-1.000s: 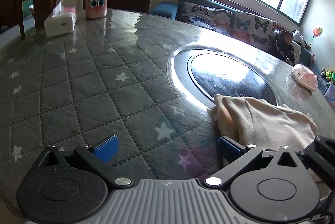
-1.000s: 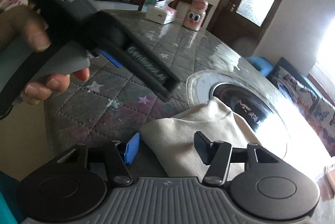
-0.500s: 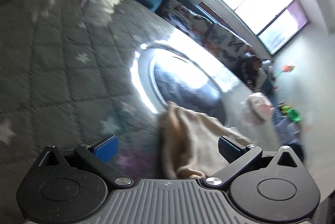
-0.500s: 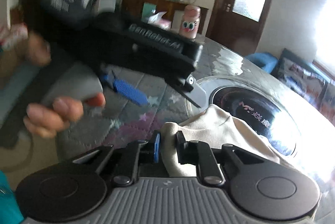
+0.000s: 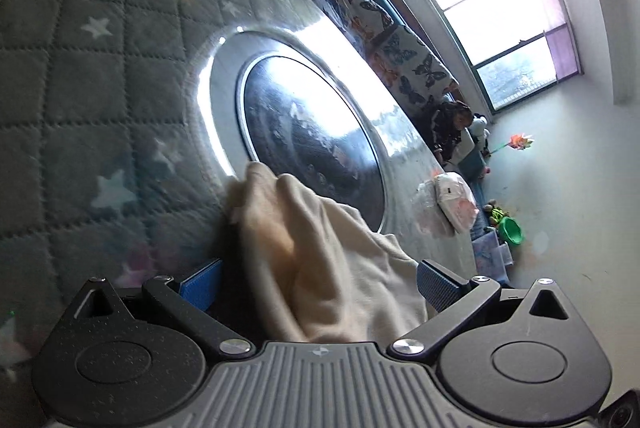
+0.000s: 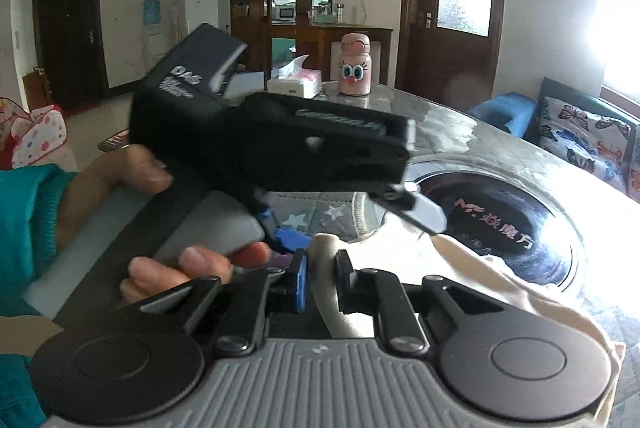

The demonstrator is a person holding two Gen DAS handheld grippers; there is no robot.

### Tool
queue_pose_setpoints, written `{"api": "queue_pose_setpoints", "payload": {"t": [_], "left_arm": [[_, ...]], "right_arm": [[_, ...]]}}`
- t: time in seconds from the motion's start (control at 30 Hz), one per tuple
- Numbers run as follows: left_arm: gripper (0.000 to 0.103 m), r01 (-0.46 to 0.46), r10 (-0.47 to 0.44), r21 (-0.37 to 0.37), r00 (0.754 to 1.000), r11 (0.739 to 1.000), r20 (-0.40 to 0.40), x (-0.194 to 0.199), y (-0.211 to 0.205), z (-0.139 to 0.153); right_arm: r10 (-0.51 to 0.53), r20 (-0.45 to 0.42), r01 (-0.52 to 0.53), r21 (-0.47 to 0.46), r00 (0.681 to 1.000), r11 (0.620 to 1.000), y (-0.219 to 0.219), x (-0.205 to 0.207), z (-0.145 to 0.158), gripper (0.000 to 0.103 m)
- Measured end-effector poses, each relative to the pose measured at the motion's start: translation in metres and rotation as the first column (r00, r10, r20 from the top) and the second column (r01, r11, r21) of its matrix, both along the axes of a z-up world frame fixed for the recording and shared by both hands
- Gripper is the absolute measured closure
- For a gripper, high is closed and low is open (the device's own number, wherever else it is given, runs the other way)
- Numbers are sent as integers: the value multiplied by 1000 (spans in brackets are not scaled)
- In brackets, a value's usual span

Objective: Fold clothes

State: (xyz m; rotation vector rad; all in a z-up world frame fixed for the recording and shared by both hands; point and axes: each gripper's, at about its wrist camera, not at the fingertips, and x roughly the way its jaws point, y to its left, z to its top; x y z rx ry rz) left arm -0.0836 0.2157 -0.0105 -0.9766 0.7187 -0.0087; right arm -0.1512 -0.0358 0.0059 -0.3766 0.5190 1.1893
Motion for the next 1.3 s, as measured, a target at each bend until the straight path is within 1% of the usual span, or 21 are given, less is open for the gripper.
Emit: {"api": "queue_pose_setpoints", "payload": {"t": [0.1,0.17,0.27,0.33,0.37,0.4,0.43,0.53,0.57,0.6,0.7,0.73,0.83,0.87,0.9,0.97,1.03,1.13,1.2,1.27,1.3], "left_arm": [[3,25,-25,-38,1000,999,8,3,-3,-4],[11,25,-25,-44,1000,999,9,3,-2,-5],[33,54,-54,-90,999,994,3,4,-1,-11],[56,58,-59,-83,998,995,-4,5,-1,-15],[61,59,-59,-77,998,995,-8,5,-2,-17],[70,59,-60,-72,998,996,-11,6,-2,-19],[75,60,-61,-66,998,996,-14,6,-2,-21],[78,60,-61,-70,998,996,-12,3,2,-24],[78,65,-65,-57,998,996,-8,3,1,-23],[78,69,-69,-36,998,997,-5,3,-1,-21],[77,77,-77,24,997,997,4,2,-8,-16],[77,77,-77,38,997,996,5,2,-10,-15],[76,87,-87,74,996,993,8,4,-15,-12],[76,90,-92,86,996,992,8,4,-16,-11],[75,94,-96,99,995,991,9,5,-17,-10],[74,101,-102,123,995,987,8,6,-19,-9],[73,107,-109,148,994,983,6,7,-22,-7],[71,115,-118,188,993,975,4,8,-28,-6],[71,119,-122,206,993,971,2,9,-29,-5],[71,122,-126,221,992,968,1,10,-30,-4],[71,124,-128,228,992,966,0,10,-30,-4]], "right_arm": [[22,3,-22,14,1000,1000,-2,-2,1,91],[32,6,-32,18,999,999,-4,-3,2,91],[39,7,-39,14,999,999,-6,-4,1,91],[47,14,-47,8,999,999,-7,-5,-1,90],[46,16,-46,8,999,999,-7,-5,-1,88],[44,18,-45,8,999,999,-8,-6,-2,84],[38,10,-38,11,999,999,-11,-5,0,80],[-2,-2,2,28,1000,1000,-24,0,2,77],[-25,-10,26,34,1000,999,-29,3,2,71],[-58,-18,59,40,998,997,-37,7,3,65],[-199,-27,199,36,980,979,-60,26,-3,58],[-256,-28,257,30,966,966,-68,33,-6,54],[-403,-56,404,22,914,914,-91,56,-14,53],[-446,-70,448,19,892,894,-98,64,-17,51],[-506,-75,508,21,859,861,-112,74,-22,49],[-566,-99,571,24,818,821,-126,92,-29,49],[-606,-147,616,31,781,787,-140,103,-35,48],[-632,-203,650,29,748,760,-144,121,-47,49],[-635,-217,653,18,742,757,-144,130,-55,50],[-627,-226,648,24,746,762,-148,131,-58,50],[-622,-229,644,28,749,765,-147,132,-59,56]]}}
